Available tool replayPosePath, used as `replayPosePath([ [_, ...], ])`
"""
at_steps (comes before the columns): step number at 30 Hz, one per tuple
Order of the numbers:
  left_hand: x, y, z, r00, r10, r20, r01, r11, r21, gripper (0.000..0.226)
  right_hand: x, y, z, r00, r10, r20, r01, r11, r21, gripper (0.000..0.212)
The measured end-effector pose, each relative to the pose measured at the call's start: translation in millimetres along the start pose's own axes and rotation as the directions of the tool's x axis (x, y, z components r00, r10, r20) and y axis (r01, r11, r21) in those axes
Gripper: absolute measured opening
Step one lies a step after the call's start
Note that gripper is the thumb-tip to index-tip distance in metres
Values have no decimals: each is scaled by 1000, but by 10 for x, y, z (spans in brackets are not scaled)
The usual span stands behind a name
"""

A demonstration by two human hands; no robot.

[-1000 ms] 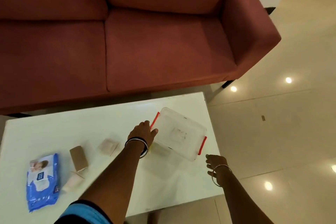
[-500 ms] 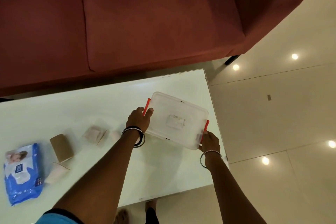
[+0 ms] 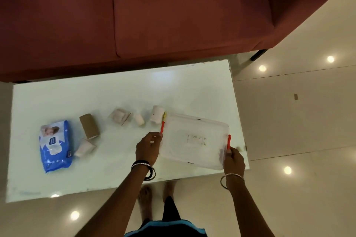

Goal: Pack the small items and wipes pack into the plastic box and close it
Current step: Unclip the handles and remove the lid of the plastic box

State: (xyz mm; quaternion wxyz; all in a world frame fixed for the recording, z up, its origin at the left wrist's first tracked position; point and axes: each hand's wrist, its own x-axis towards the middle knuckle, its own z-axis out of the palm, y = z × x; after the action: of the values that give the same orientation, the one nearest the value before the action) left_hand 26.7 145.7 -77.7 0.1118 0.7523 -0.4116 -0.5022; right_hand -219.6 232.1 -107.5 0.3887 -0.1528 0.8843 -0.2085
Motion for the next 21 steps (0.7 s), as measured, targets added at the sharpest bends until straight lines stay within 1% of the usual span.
replayPosePath([
  [5, -245, -475, -281, 994, -54, -92, 54, 999, 1, 6, -405, 185, 215, 993, -100, 63, 102, 994, -41, 29],
  [9, -250, -754, -419, 982, -123, -140, 119, 992, -37, 17, -569, 175, 402, 982, -152, 115, 160, 985, -60, 28],
  [12, -165, -873, -471, 979, -158, -128, 151, 987, -60, 23, -518, 155, 461, 983, -125, 132, 137, 986, -91, 29],
  [14, -227, -1510, -676, 971, -151, -186, 126, 983, -137, 30, -821, 307, 868, 947, -239, 214, 265, 959, -99, 29],
  [16, -80, -1429, -680, 972, -149, -182, 126, 984, -129, 29, -694, 191, 928, 954, -237, 183, 259, 960, -110, 30],
  [18, -113, -1342, -711, 974, -157, -163, 134, 980, -144, 28, -688, 165, 943, 950, -253, 181, 276, 954, -114, 30],
  [21, -21, -1365, -746, 976, -158, -149, 134, 978, -158, 33, -611, 87, 1040, 937, -299, 183, 321, 941, -105, 31],
])
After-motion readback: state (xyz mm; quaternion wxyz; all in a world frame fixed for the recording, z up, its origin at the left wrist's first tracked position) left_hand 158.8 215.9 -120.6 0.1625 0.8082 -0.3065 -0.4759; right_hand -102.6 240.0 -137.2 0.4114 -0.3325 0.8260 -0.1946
